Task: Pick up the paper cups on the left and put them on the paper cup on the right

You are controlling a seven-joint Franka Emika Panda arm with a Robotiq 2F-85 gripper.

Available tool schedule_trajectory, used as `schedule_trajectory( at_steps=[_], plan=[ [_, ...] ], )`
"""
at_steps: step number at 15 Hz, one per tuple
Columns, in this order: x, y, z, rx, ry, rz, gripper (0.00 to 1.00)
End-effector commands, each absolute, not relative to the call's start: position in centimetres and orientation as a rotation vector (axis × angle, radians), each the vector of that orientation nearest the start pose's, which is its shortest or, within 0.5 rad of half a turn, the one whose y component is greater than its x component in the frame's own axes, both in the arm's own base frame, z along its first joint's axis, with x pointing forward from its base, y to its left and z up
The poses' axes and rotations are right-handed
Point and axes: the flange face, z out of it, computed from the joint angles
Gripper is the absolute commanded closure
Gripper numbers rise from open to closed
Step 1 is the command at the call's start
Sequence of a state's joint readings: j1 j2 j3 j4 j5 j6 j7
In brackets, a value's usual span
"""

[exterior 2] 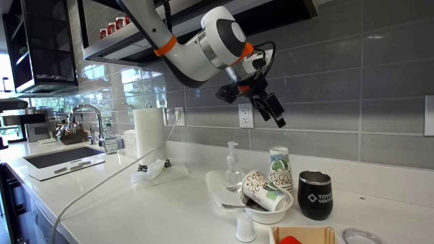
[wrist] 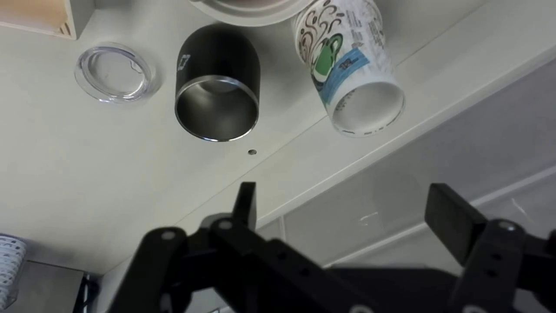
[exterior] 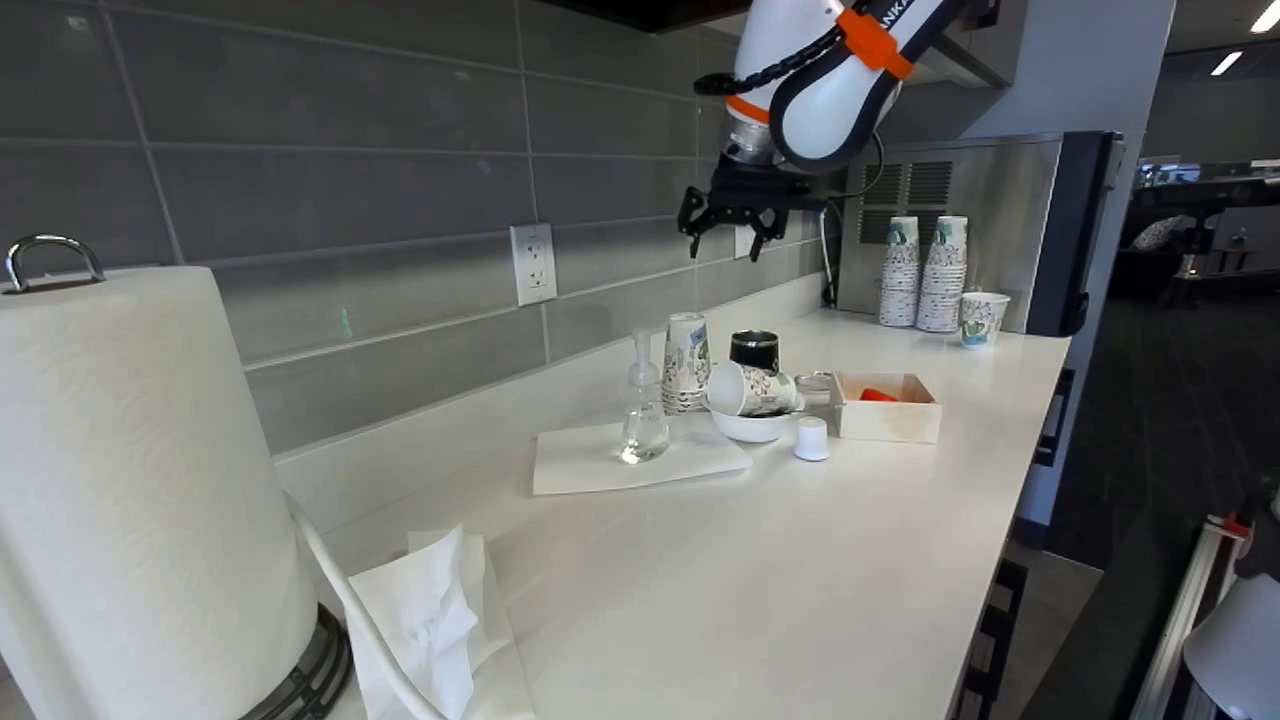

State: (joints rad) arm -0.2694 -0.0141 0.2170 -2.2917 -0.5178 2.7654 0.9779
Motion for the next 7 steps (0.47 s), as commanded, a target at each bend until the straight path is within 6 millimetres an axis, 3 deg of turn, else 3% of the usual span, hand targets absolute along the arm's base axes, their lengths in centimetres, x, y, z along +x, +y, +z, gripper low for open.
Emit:
schedule_trajectory(
  at_steps=[1, 2, 7],
  plan=[
    [52.6, -0.8, 39.5, -2.935, 0.841, -0.854, 0.0],
    [54.1, -0.7, 39.7, -2.946, 0.882, -0.856, 0.0],
    [54.0, -0.7, 39.3, -2.951, 0.873, -0.845, 0.0]
  ],
)
